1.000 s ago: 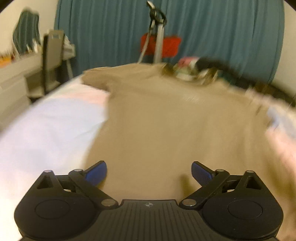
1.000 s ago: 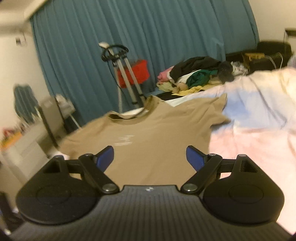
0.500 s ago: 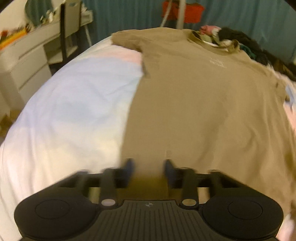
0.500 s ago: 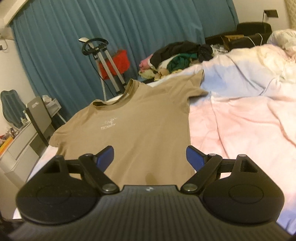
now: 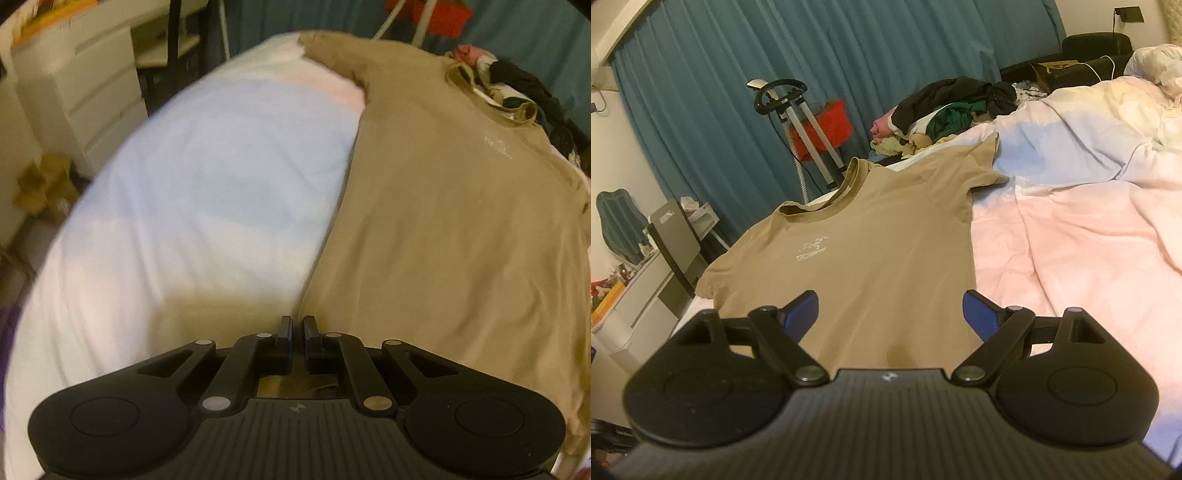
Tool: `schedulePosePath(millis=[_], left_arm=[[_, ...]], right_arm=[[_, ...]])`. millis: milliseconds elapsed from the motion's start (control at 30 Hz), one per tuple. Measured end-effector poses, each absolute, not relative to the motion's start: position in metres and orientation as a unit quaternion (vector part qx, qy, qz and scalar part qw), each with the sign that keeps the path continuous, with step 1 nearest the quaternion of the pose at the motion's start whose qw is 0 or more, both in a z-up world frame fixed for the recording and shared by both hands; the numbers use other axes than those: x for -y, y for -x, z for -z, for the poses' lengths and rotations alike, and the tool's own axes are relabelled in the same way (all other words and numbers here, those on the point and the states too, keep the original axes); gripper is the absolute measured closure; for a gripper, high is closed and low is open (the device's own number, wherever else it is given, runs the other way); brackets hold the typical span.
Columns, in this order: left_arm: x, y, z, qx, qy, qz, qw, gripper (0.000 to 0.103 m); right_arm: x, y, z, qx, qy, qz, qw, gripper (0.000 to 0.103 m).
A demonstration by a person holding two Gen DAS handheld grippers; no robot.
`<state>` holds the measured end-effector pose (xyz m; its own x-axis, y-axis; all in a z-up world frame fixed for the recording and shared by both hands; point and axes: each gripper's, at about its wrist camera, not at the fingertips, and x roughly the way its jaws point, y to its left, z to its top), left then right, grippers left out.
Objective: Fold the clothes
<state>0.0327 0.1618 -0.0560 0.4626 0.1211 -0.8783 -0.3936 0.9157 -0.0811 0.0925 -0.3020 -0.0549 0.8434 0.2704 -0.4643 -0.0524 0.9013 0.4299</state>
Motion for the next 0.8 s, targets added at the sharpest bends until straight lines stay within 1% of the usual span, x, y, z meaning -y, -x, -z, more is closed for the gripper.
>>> schedulePosePath(millis=[33, 67, 100, 133, 167, 200, 233, 300, 433, 500, 567, 633, 733, 767, 800], left_arm=[[-0.158, -0.032, 0.053, -0.488, 0.129, -0.149, 0.85, 0.089], [-0.153, -0.032, 0.048, -0.48, 0.118, -0.145, 0.857, 0.085], [-0.148, -0.031, 0.044, -0.473, 0.107, -0.141, 0.863, 0.069], [-0.143, -0.031, 0.04, -0.464, 0.096, -0.137, 0.87, 0.049], [-0.138, -0.03, 0.035, -0.454, 0.085, -0.132, 0.877, 0.041], [-0.132, -0.027, 0.028, -0.438, 0.074, -0.126, 0.887, 0.028], [-0.125, -0.025, 0.02, -0.42, 0.063, -0.119, 0.898, 0.02], [-0.107, -0.024, 0.007, -0.384, 0.047, -0.102, 0.916, 0.016], [-0.073, -0.032, -0.003, -0.33, 0.065, -0.067, 0.939, 0.009], [-0.059, -0.043, 0.003, -0.311, 0.081, -0.053, 0.945, 0.006], [-0.047, -0.061, 0.021, -0.307, 0.104, -0.034, 0.945, 0.006], [-0.035, -0.074, 0.04, -0.312, 0.12, -0.016, 0.942, 0.006], [-0.027, -0.078, 0.065, -0.317, 0.11, -0.002, 0.942, 0.006], [-0.028, -0.081, 0.072, -0.32, 0.101, 0.002, 0.942, 0.006], [-0.028, -0.082, 0.077, -0.321, 0.095, 0.006, 0.942, 0.006]], right_arm=[[0.302, -0.092, 0.055, -0.264, -0.202, -0.086, 0.939, 0.017], [0.302, -0.09, 0.054, -0.261, -0.201, -0.086, 0.94, 0.017], [0.303, -0.09, 0.053, -0.257, -0.205, -0.087, 0.94, 0.017], [0.304, -0.09, 0.053, -0.252, -0.213, -0.09, 0.94, 0.017], [0.306, -0.091, 0.052, -0.245, -0.224, -0.093, 0.939, 0.017], [0.309, -0.094, 0.052, -0.238, -0.239, -0.096, 0.937, 0.017], [0.312, -0.097, 0.052, -0.23, -0.254, -0.098, 0.934, 0.017], [0.321, -0.112, 0.055, -0.216, -0.299, -0.099, 0.924, 0.016], [0.347, -0.159, 0.074, -0.202, -0.4, -0.09, 0.89, 0.016], [0.362, -0.183, 0.091, -0.2, -0.459, -0.079, 0.862, 0.014], [0.376, -0.207, 0.114, -0.203, -0.529, -0.084, 0.82, 0.014], [0.383, -0.232, 0.129, -0.202, -0.548, -0.078, 0.808, 0.015], [0.389, -0.269, 0.142, -0.192, -0.509, -0.067, 0.836, 0.015], [0.391, -0.282, 0.149, -0.195, -0.503, -0.064, 0.84, 0.016], [0.393, -0.295, 0.157, -0.199, -0.499, -0.06, 0.841, 0.023]])
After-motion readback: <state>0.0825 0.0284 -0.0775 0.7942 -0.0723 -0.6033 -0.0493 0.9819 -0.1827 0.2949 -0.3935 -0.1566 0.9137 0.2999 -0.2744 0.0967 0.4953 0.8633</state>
